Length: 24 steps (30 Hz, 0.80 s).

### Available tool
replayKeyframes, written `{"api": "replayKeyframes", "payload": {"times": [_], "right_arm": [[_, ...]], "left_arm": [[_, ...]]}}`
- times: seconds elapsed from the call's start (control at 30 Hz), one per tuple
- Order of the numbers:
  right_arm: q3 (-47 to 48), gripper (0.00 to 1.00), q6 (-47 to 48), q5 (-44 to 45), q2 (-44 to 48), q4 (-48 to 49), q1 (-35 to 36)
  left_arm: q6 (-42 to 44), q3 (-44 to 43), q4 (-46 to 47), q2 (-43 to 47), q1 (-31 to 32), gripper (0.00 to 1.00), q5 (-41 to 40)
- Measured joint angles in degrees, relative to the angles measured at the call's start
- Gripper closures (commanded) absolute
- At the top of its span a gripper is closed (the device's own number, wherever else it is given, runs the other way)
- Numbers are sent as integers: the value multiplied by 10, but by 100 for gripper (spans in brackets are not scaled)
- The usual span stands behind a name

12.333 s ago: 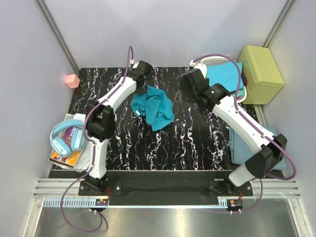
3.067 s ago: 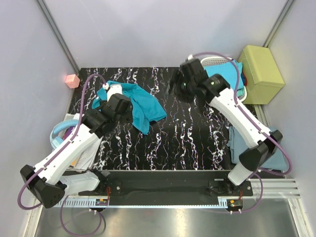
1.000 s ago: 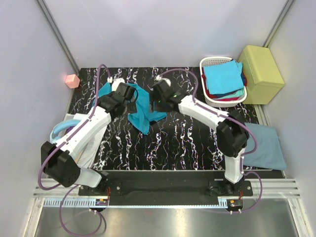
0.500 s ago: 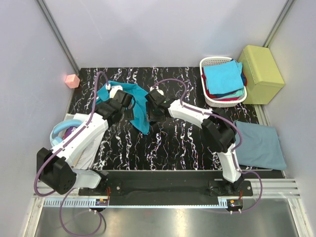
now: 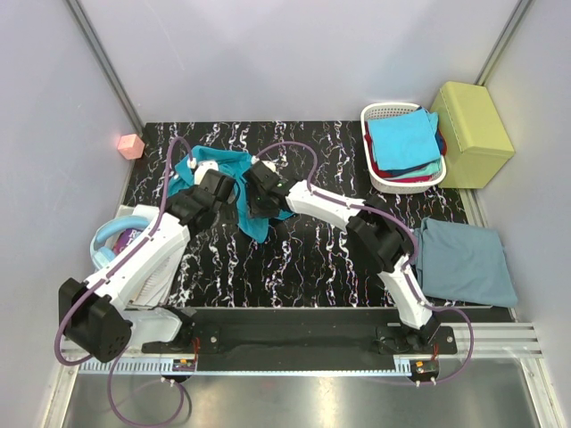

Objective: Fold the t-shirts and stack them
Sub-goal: Flatten out the tshirt

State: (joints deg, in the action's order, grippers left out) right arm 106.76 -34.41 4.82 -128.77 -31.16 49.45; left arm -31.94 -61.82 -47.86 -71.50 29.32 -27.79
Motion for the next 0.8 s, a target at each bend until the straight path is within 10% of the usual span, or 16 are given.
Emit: {"api": "replayKeyframes", "payload": {"times": [0.8], "right_arm": [[-28, 43, -9, 22, 13, -12, 3]], "left_arm": [[2, 15, 0, 8, 0, 14, 10]]}}
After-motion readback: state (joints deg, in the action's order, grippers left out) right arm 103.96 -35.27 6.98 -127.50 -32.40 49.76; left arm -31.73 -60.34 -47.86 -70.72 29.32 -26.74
